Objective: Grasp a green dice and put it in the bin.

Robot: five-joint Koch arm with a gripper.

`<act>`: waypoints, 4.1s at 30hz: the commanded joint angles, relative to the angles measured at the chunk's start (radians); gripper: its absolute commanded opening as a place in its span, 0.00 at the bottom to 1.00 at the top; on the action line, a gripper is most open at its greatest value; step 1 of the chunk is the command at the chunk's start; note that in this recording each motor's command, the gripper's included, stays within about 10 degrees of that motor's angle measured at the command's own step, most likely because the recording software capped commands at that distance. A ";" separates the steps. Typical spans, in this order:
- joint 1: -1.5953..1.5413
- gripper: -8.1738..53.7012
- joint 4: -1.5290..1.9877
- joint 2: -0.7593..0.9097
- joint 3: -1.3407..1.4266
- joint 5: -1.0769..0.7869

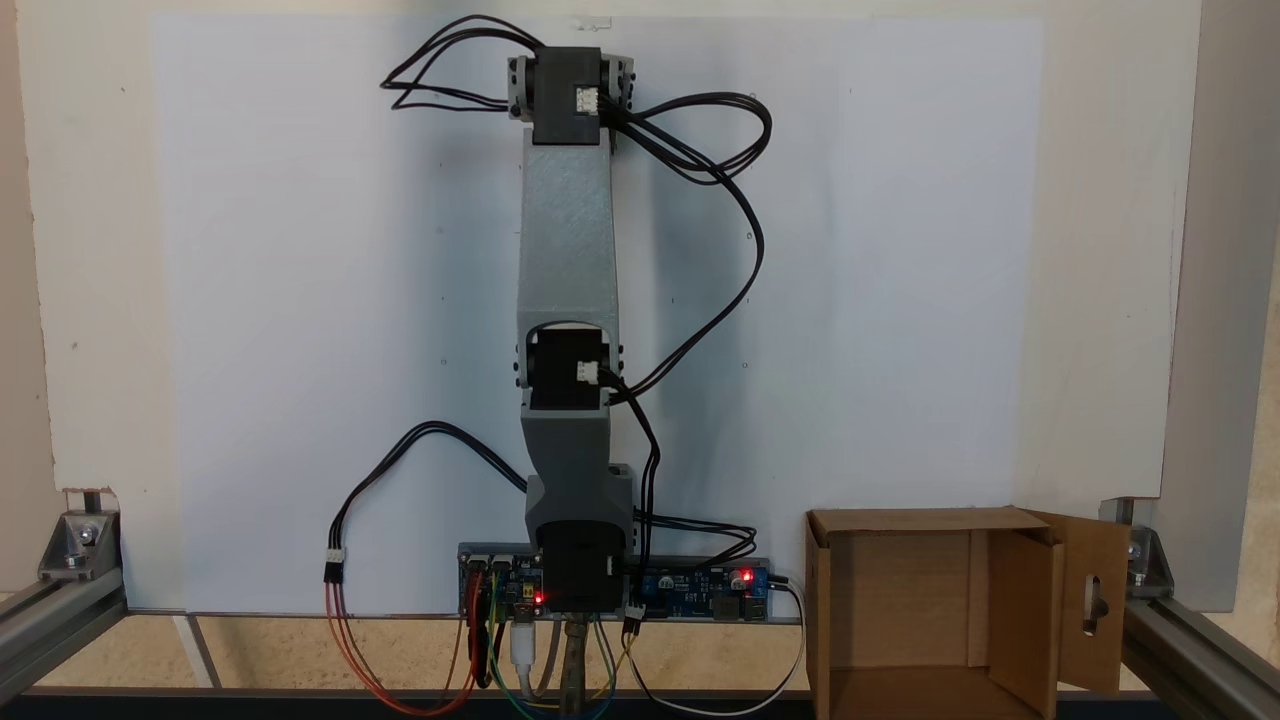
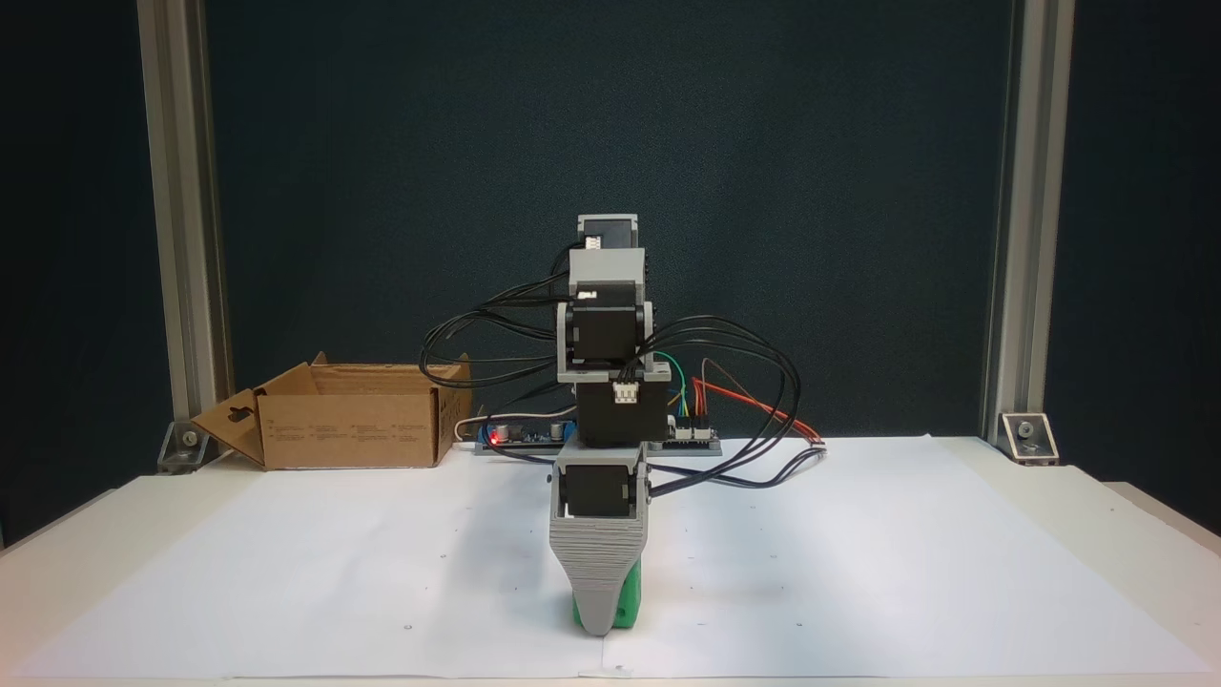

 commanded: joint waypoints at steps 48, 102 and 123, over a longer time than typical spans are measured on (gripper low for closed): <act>1.641 0.32 0.198 0.776 0.137 -0.453; 0.853 0.88 -0.072 0.979 0.196 -0.166; 0.083 0.86 -0.641 1.534 1.042 -0.124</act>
